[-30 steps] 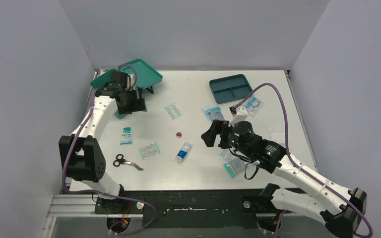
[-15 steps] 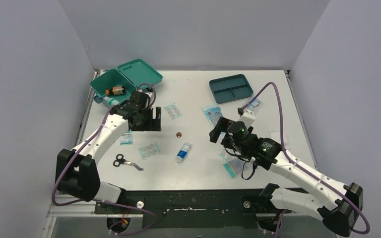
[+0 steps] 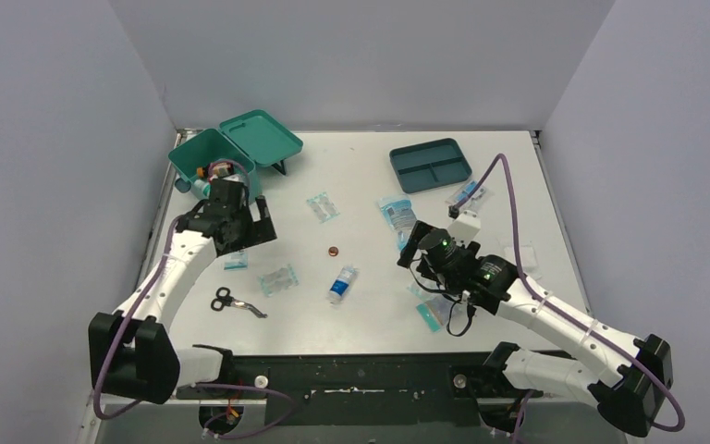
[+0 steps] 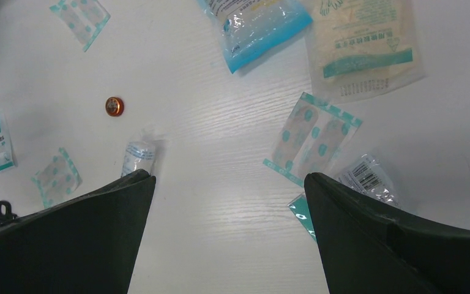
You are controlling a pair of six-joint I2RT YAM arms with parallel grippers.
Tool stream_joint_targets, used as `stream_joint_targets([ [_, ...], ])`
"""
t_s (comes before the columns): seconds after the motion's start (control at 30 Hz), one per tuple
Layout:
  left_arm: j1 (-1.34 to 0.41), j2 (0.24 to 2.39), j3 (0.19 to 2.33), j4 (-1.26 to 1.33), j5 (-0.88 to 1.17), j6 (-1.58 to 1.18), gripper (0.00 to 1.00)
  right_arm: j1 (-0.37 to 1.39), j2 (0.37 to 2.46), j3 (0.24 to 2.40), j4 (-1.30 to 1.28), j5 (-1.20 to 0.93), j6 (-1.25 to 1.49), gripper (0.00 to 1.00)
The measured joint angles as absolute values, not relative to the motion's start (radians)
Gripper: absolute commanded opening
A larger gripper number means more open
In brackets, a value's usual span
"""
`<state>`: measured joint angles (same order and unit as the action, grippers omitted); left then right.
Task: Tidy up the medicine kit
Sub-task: Pick up the medical item at the center of the board.
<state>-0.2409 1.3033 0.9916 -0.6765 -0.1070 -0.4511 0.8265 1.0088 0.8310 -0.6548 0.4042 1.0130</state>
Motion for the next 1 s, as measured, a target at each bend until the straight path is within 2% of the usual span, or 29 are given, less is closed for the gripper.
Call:
stream_joint_targets([
  [0.13, -0.126, 1.230, 0.940, -0.656, -0.091, -0.489, 0.97, 0.826, 1.014, 0.833, -0.672, 0.414, 1.023, 1.00],
  [0.33, 0.059, 1.158, 0.873, -0.645, -0.060, -0.556, 0.88, 0.826, 1.014, 0.834, -0.664, 0.407, 1.032, 1.00],
  [0.43, 0.094, 1.138, 0.838, -0.641, -0.013, -0.558, 0.86, 0.826, 1.017, 0.834, -0.659, 0.402, 1.040, 1.00],
  [0.63, 0.061, 1.136, 0.827, -0.613, 0.131, -0.509, 0.84, 0.826, 1.040, 0.834, -0.659, 0.390, 1.068, 1.00],
  [0.8, -0.056, 1.147, 0.841, -0.607, 0.152, -0.459, 0.83, 0.820, 1.076, 0.834, -0.660, 0.390, 1.084, 1.00],
  [1.0, -0.160, 1.163, 0.861, -0.586, 0.186, -0.386, 0.83, 0.704, 1.123, 0.810, -0.614, 0.370, 0.975, 0.99],
])
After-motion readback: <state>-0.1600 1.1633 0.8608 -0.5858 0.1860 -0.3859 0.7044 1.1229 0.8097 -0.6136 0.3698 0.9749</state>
